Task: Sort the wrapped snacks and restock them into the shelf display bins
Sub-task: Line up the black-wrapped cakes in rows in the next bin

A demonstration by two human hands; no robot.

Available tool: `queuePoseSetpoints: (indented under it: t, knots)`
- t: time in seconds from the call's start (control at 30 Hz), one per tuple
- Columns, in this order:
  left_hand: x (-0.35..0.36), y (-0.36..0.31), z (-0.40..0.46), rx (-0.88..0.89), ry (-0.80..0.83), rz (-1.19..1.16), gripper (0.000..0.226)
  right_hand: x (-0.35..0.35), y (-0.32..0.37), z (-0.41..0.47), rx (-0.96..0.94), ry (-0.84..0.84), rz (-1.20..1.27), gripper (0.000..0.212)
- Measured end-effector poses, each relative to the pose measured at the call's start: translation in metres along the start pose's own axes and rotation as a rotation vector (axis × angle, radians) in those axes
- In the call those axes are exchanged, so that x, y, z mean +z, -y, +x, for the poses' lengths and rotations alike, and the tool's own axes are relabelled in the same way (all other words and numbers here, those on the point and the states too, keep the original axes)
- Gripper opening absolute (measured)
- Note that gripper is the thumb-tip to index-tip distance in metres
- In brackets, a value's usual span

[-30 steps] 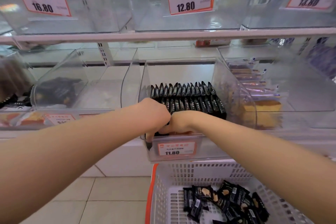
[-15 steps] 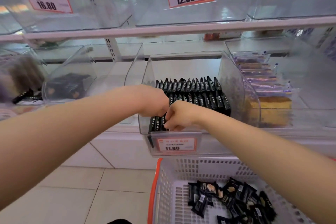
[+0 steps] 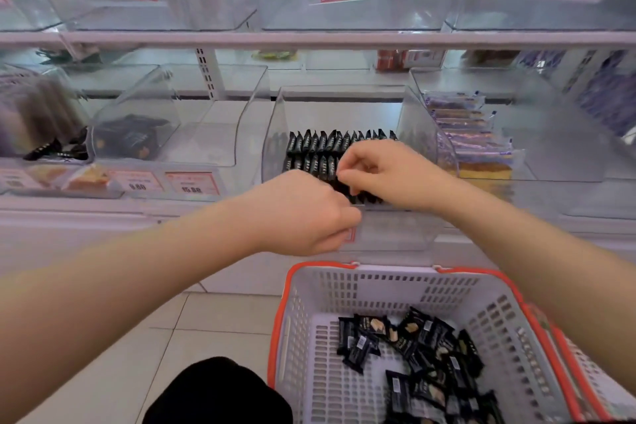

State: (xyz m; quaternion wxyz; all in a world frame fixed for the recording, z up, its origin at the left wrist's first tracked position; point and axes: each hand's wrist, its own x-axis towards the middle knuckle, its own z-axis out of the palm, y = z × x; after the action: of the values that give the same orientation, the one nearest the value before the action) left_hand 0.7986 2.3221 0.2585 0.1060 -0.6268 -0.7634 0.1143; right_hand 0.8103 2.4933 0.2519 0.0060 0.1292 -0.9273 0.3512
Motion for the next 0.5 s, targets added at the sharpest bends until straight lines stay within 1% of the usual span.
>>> queuePoseSetpoints:
  t: [0.03,0.07,0.17,0.3,0.4,0.5]
  knots:
    - [0.005,-0.011,0.002,0.057,-0.064,-0.051,0.022,-0.005,-0.003,-0.019,-0.023,-0.013,0.077,0.004]
    - [0.013,-0.023,0.007,0.079,-0.031,-0.088,0.025,-0.009,-0.008,-0.039,-0.034,-0.013,0.132,0.004]
    - [0.05,-0.06,0.032,0.028,0.181,-0.12,0.029,-0.003,-0.037,-0.088,0.035,0.06,0.148,0.005]
    - [0.104,-0.103,0.064,0.006,0.366,-0.199,0.029,0.023,-0.095,-0.131,0.19,0.302,-0.065,0.007]
    - [0.149,-0.128,0.084,-0.056,0.506,-0.303,0.027,0.039,-0.152,-0.157,0.296,0.424,-0.171,0.016]
    - [0.19,-0.153,0.1,-0.124,0.587,-0.407,0.028,0.052,-0.208,-0.187,0.393,0.536,-0.266,0.02]
